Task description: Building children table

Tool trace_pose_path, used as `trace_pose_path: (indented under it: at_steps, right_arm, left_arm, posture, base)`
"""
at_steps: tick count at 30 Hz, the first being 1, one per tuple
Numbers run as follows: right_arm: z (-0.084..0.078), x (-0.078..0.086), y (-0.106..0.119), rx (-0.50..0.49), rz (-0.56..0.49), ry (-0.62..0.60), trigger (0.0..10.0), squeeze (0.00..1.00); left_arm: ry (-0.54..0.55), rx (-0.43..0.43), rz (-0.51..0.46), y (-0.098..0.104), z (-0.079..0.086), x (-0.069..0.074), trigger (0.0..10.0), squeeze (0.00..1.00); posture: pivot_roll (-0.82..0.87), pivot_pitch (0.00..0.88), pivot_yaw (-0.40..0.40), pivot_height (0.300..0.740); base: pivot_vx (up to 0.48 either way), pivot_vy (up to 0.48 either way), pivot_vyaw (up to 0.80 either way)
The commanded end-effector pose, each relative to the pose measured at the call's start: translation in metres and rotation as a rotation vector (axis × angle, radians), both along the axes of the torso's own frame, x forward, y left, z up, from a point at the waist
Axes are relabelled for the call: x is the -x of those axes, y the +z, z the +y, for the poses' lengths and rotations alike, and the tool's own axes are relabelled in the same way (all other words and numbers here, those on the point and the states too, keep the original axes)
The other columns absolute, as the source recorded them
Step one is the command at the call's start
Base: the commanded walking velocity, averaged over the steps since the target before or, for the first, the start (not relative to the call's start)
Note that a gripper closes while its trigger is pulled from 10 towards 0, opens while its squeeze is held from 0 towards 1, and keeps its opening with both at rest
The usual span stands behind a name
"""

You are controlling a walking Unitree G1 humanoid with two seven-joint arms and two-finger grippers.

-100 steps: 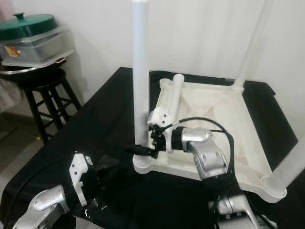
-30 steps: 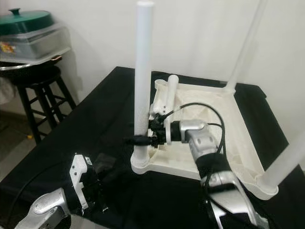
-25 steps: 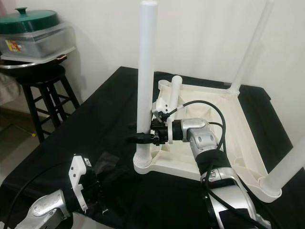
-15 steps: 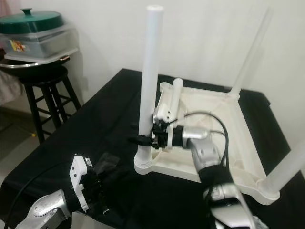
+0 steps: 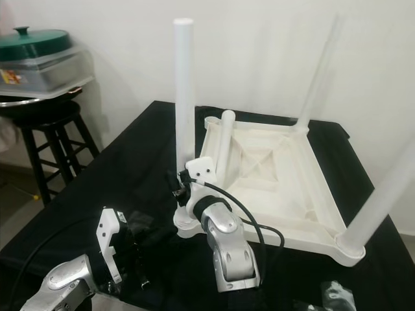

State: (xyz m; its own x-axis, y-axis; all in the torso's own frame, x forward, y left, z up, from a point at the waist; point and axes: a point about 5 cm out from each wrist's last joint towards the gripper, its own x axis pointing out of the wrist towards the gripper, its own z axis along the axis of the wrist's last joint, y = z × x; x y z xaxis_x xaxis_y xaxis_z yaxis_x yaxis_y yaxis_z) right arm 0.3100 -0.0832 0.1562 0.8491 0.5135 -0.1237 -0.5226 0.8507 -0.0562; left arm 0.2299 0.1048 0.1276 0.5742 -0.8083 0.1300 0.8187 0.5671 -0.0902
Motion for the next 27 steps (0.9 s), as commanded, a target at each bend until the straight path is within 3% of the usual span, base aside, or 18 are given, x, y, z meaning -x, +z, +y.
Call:
trace_pose_path:
  at_steps: [1,3,4,5,6,8,9,18,19,20,21,27]
  right_arm:
    - [-0.009,-0.003,-0.014,0.004,0.073,-0.005,10.0,1.00]
    - [-0.015,-0.007,0.007,-0.008,0.009,0.200,10.0,1.00]
    - [-0.015,-0.007,0.007,-0.008,0.009,0.200,10.0,1.00]
    - [-0.020,-0.007,0.019,0.031,-0.037,0.366,10.0,1.00]
    - [-0.024,-0.007,0.023,0.063,-0.065,0.456,10.0,0.71]
    - [-0.028,-0.007,0.026,0.095,-0.088,0.539,10.0,0.71]
    - [-0.031,-0.008,0.029,0.101,-0.085,0.593,10.0,0.00]
    - [-0.042,-0.038,0.044,0.078,0.024,0.791,10.0,0.00]
    - [-0.043,-0.040,0.044,0.079,0.037,0.804,4.9,0.00]
    - [-0.043,-0.040,0.044,0.079,0.037,0.804,4.9,0.00]
    - [-0.045,-0.042,0.047,0.065,0.044,0.824,0.0,0.00]
    - [-0.052,-0.046,0.048,0.056,0.028,0.805,0.0,0.00]
  left_arm:
    - [0.007,-0.008,0.003,-0.002,0.001,0.000,10.0,0.00]
    - [0.001,-0.005,0.009,-0.003,0.001,-0.001,10.0,0.00]
    - [0.001,-0.005,0.009,-0.003,0.001,-0.001,10.0,0.00]
    - [-0.004,-0.002,0.012,-0.003,0.000,-0.002,10.0,0.00]
    - [-0.005,-0.002,0.013,-0.003,0.000,-0.002,10.0,0.00]
    - [-0.005,-0.001,0.013,-0.003,-0.001,-0.003,10.0,0.00]
    - [-0.005,-0.002,0.012,-0.003,-0.001,-0.003,10.0,0.00]
    - [0.004,-0.005,0.005,-0.004,-0.003,-0.005,10.0,0.00]
    - [0.004,-0.004,0.006,-0.004,-0.003,-0.006,10.0,0.00]
    - [0.004,-0.004,0.006,-0.004,-0.003,-0.006,10.0,0.00]
    - [0.005,-0.003,0.006,-0.004,-0.003,-0.006,10.0,0.00]
    - [0.006,0.001,0.005,-0.003,-0.003,-0.005,10.0,0.00]
  posture:
    - [-0.01,0.000,-0.007,0.740]
    - [-0.01,0.000,-0.006,0.740]
    - [-0.01,0.000,-0.006,0.740]
    - [-0.01,0.000,-0.005,0.740]
    - [0.00,0.000,-0.005,0.740]
    - [0.00,0.000,-0.005,0.740]
    - [0.00,0.000,-0.007,0.740]
    - [0.02,0.000,-0.022,0.740]
    - [0.03,0.000,-0.027,0.740]
    - [0.03,0.000,-0.027,0.740]
    - [0.03,0.000,-0.028,0.740]
    - [0.02,0.000,-0.028,0.740]
  base:
    - [0.000,0.000,0.00]
    - [0.000,0.000,0.00]
    - [0.000,0.000,0.00]
    - [0.000,0.000,0.00]
    - [0.000,0.000,0.00]
    - [0.000,0.000,0.00]
    - [0.000,0.000,0.00]
    - [0.000,0.000,0.00]
    - [0.000,0.000,0.00]
    - [0.000,0.000,0.00]
    - [0.000,0.000,0.00]
    - [0.000,0.000,0.00]
